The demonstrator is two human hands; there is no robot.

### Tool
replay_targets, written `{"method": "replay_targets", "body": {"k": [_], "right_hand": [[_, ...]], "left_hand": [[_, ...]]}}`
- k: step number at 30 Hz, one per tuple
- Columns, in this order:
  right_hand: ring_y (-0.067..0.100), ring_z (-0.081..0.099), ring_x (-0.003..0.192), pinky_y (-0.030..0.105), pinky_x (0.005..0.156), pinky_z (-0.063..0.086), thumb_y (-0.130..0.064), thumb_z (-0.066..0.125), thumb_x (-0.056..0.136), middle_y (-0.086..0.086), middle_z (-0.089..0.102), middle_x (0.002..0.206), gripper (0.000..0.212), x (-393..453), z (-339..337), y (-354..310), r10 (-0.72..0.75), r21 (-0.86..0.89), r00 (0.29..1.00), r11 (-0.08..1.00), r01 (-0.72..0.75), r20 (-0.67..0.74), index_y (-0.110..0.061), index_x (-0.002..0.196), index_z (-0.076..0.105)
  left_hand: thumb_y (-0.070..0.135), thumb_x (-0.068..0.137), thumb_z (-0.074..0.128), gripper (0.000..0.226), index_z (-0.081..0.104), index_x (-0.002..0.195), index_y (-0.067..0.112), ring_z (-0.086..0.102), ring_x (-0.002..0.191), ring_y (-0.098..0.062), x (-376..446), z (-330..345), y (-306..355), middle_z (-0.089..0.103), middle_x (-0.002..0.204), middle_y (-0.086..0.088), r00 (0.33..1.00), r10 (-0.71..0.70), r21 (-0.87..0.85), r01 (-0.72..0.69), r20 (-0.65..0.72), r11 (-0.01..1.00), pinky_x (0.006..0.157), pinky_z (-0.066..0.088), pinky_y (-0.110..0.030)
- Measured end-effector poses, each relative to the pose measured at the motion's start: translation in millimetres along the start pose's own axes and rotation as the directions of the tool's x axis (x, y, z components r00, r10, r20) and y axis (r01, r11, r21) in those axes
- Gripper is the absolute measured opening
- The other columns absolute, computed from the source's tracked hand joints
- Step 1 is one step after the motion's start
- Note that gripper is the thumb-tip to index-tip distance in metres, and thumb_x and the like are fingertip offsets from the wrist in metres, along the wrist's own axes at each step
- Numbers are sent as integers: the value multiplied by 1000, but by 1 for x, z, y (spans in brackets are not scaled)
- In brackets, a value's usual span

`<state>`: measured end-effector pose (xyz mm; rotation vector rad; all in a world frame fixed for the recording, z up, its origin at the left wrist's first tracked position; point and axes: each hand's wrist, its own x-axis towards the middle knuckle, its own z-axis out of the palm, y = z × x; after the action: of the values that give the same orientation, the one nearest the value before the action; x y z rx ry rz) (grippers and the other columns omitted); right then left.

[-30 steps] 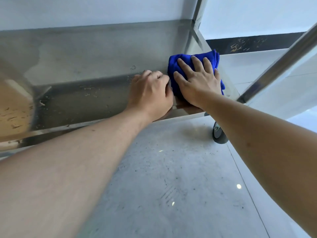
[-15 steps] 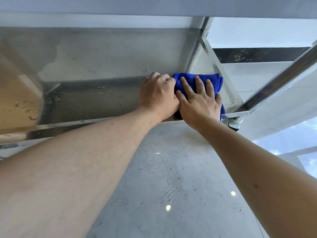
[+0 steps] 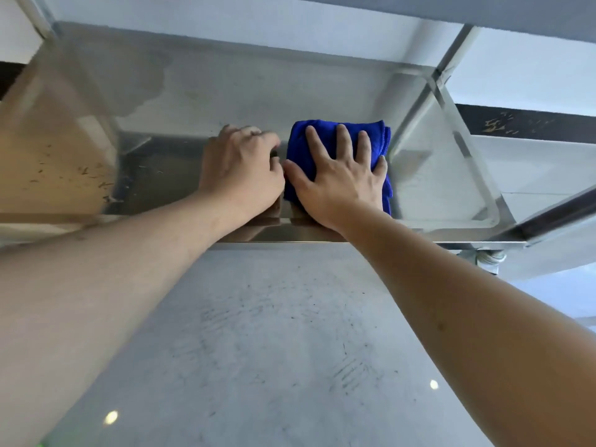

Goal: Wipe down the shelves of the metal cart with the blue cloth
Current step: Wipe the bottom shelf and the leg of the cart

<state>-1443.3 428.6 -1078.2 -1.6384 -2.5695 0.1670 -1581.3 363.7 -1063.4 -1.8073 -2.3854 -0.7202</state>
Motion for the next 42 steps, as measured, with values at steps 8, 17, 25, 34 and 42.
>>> {"method": "replay_targets", "body": {"k": [8, 17, 25, 34, 42], "right_hand": [[33, 6, 149, 62, 114, 9, -79, 18, 85, 1, 16, 165, 75, 88, 5, -12, 4, -28, 1000, 1000, -5, -30, -49, 153, 17], [30, 9, 148, 58, 112, 16, -77, 22, 82, -3, 25, 160, 72, 162, -1, -23, 27, -10, 1000, 1000, -28, -6, -52, 150, 22], [29, 1, 152, 61, 116, 8, -73, 16, 87, -3, 15, 165, 67, 192, -12, -31, 76, 44, 995, 996, -79, 70, -52, 151, 19], [28, 4, 150, 59, 115, 8, -62, 15, 93, -4, 17, 164, 59, 155, -6, -38, 27, 40, 996, 999, -30, 88, -52, 151, 20], [27, 0, 151, 57, 116, 6, -61, 14, 93, -5, 13, 166, 58, 90, 5, -47, -21, 48, 999, 999, 19, 39, -55, 151, 16]], "left_hand": [[27, 89, 55, 22, 70, 100, 14, 58, 92, -31, -11, -11, -43, 71, 98, -6, 996, 31, -3, -32, -79, 999, 83, 49, -45], [25, 90, 49, 24, 70, 97, 15, 59, 87, -24, -14, -8, -45, 70, 91, -2, 996, 38, 15, -37, -84, 999, 83, 49, -42], [35, 93, 37, 36, 66, 80, 18, 59, 72, -18, -14, -12, -36, 64, 76, 2, 999, 35, 141, -29, -35, 990, 68, 48, -33], [39, 93, 36, 40, 72, 90, 21, 62, 72, -22, -12, -14, -31, 67, 81, -1, 1000, 2, 191, -2, 1, 982, 62, 51, -33], [42, 88, 47, 35, 70, 75, 19, 55, 59, -25, -10, -13, -32, 61, 64, -2, 997, -75, 91, 77, -27, 993, 55, 44, -28]]}}
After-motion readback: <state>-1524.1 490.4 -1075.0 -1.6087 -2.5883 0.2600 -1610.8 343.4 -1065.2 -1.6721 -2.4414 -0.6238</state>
